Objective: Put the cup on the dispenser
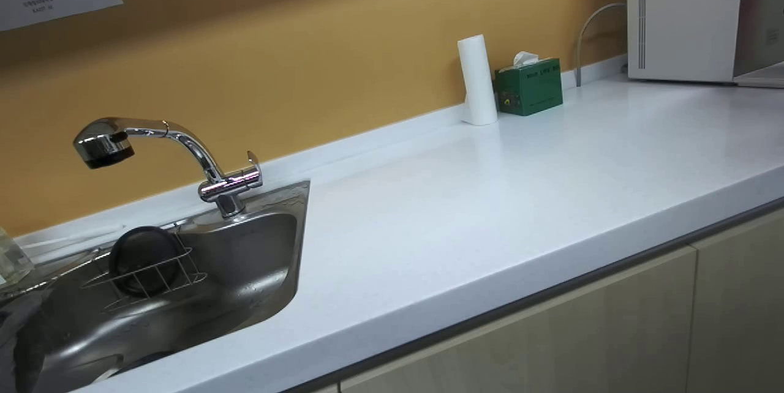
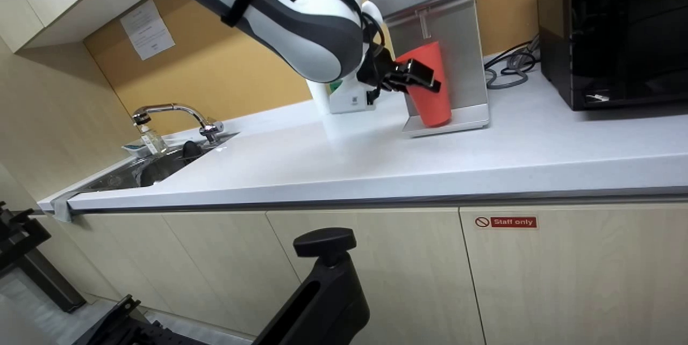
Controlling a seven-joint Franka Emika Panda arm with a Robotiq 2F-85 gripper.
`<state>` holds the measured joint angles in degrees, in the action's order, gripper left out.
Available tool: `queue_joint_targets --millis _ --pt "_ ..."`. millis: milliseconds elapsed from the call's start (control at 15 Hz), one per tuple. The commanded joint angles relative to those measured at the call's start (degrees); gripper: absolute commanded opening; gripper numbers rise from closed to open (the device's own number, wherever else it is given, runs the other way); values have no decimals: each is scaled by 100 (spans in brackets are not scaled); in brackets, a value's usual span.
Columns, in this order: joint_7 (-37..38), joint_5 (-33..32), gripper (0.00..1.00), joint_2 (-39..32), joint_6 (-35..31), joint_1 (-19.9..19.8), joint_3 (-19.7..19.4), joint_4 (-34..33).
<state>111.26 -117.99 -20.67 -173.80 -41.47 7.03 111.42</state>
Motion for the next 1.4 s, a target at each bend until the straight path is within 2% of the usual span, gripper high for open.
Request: queue_joint_targets --millis 0,333,467,600,1000,1333 --pt "-415 314 49 -245 -237 63 -35 -348" --pt "-885 831 49 -356 -275 61 -53 -424" --pt "-980 1020 93 -360 -267 35 -50 -419" --pt "-1063 1154 99 -341 -259 14 -47 -399" --pt "-1375 1553 100 -192 -320 -39 -69 -161" --pt "-2426 2477 100 124 -936 -114 -114 606"
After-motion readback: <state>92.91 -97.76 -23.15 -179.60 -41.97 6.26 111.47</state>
